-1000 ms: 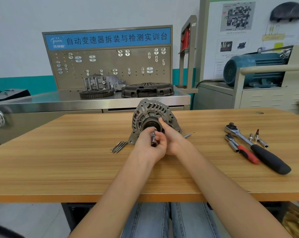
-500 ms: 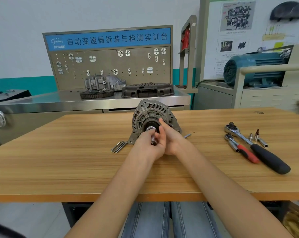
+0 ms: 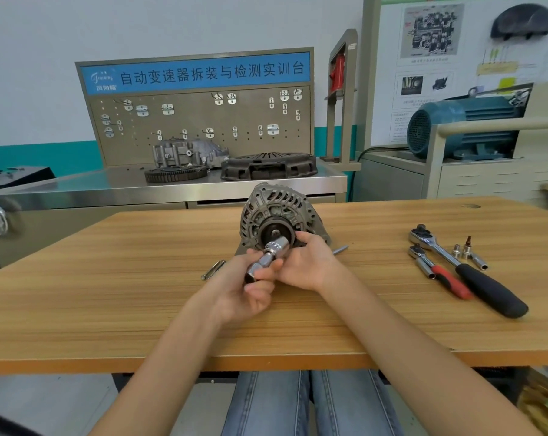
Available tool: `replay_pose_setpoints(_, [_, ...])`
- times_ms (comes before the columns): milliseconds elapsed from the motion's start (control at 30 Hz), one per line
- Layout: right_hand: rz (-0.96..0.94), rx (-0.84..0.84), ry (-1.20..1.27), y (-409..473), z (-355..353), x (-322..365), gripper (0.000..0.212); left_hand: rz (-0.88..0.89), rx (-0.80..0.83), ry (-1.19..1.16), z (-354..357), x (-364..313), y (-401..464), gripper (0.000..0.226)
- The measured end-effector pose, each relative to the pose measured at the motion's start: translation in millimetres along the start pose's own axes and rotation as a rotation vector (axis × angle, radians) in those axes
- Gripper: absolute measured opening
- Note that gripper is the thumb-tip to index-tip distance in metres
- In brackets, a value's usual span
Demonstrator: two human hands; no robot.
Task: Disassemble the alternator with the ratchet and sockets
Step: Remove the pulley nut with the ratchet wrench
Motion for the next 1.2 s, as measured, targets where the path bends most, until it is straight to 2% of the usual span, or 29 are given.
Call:
replay_pose_setpoints(67, [0.009,-0.021,0.022,1.2,-2.8,-2.5,0.062,0.044,-0.061,0.273,-12.8,-7.4,-2.2,0.045])
replay_pose_setpoints(167, [0.053,-0.068,0.000,0.4,-5.4,-8.1,0.058,0.219,-0.151,0.798,-28.5,-20.7,-4.6,0.036])
replay_pose_setpoints(267, [0.083,-0.105,-0.080,-0.8,-6.8,-14.3,0.052,0.327,-0.146,1.176,-35.3,-33.2,-9.4,0.032])
replay_pose_setpoints(333, [0.075,-0.132,-0.190,0.2,-9.3,-17.4,0.046,0.402,-0.130,1.377,-34.8,-41.4,-13.5,0.022])
replay_pose_setpoints(433, [0.040,-0.187,-0.437,2.8,-9.8,-19.7,0.038,0.607,-0.126,1.819,-25.4,-51.5,-17.7,0.007])
replay_pose_setpoints(500, [0.050,-0.188,-0.568,3.0,-7.8,-21.0,0.037,0.724,-0.175,1.980,-20.8,-57.0,-19.0,0.005])
replay_pose_setpoints(567, [0.083,-0.146,-0.607,3.5,-5.8,-21.3,0.036,0.828,-0.172,2.035,-15.2,-61.6,-19.7,0.009])
replay_pose_setpoints(667, [0.088,-0.136,-0.586,3.4,-5.2,-20.0,0.032,0.975,-0.016,2.083,-6.9,-64.6,-18.8,0.014])
replay_pose_setpoints(733, [0.081,-0.144,-0.590,2.6,-5.5,-20.1,0.031,1.059,0.045,2.080,-6.7,-66.1,-17.0,0.015])
replay_pose_setpoints(800, [0.057,-0.173,-0.564,1.7,-7.4,-18.6,0.034,1.035,0.051,1.993,-13.1,-66.9,-15.4,0.015])
replay_pose_setpoints(900, [0.015,-0.259,-0.553,1.4,-9.5,-15.0,0.035,0.943,-0.073,1.743,-35.7,-68.7,-14.3,0.009])
replay_pose_setpoints(967, [-0.009,-0.275,-0.653,0.3,-7.1,-15.1,0.027,0.910,-0.173,1.507,-53.1,-66.5,-12.4,0.008])
replay_pose_setpoints(1000, [-0.035,-0.270,-0.821,-0.4,-4.3,-16.1,0.019,0.880,-0.224,1.353,-61.3,-64.6,-10.7,0.009])
replay_pose_setpoints(1100, [-0.157,-0.238,-1.691,0.5,13.4,-25.1,0.004,0.745,-0.355,0.880,-81.1,-59.9,-4.5,0.021])
replay_pose_setpoints(1133, [-0.209,-0.213,-1.894,4.3,20.4,-29.8,0.004,0.715,-0.359,0.743,-84.9,-60.3,-3.8,0.022])
replay_pose_setpoints(1200, [-0.275,-0.176,-2.054,13.0,31.7,-38.1,0.012,0.694,-0.334,0.541,-89.2,-63.2,-4.5,0.017])
Point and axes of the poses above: each hand's wrist, its own y-axis towards the middle knuckle, its own z-axis out of the palm, x = y × z, the point moved 3 cm from there along y, towards the middle knuckle, and after that the axes turned 5 degrees about -y, right-handed, at the moved point
